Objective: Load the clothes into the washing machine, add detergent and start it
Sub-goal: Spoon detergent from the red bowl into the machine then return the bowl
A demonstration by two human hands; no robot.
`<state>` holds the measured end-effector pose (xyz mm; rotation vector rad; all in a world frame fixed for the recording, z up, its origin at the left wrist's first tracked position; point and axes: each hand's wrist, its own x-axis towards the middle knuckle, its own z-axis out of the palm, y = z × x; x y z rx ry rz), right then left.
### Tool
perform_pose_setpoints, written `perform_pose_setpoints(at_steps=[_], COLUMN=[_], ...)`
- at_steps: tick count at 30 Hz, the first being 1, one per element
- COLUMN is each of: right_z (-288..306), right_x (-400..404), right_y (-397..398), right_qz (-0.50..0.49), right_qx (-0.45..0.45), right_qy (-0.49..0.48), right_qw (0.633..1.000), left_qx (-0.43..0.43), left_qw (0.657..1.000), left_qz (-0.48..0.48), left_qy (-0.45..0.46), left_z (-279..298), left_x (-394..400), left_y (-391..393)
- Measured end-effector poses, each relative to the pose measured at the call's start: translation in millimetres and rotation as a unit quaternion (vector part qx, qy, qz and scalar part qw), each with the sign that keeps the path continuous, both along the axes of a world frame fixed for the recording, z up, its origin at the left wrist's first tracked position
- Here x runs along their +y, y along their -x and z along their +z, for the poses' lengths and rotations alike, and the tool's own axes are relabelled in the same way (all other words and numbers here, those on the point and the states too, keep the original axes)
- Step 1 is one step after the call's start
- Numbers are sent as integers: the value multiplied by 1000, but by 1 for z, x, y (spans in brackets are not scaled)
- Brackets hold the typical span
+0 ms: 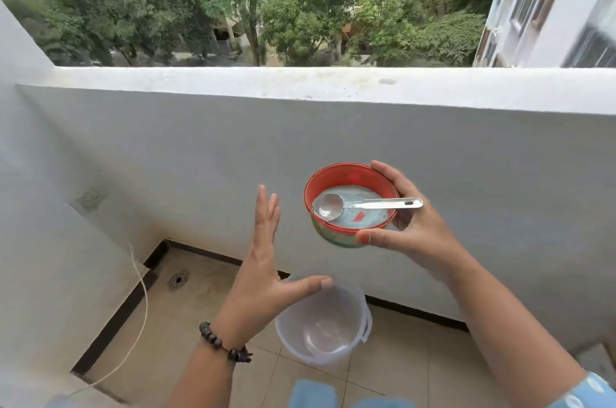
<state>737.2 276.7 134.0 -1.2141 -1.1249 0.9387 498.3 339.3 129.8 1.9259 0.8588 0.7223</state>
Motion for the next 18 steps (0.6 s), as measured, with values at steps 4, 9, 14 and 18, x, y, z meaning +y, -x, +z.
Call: perform_pose_setpoints(at_steps=[4,9,14,18], right_z=[18,35,44,47], right_x=[22,61,109,146], right_y=[-38,-73,-96,-109], right_qz=[-74,-138,-176,-197], right_qx=[12,5,-16,-45], right_qy=[-18,-38,-49,-40], right_qw=[997,990,983,979], left_qx=[-10,-35,-57,-67], left_qw=[999,994,987,982], left_qz=[-47,-95,-142,-162], left_qy=[-12,-36,-57,-64], left_z=[7,22,41,43], left_x=[38,102,167,207], left_y=[-39,-91,-132,-146])
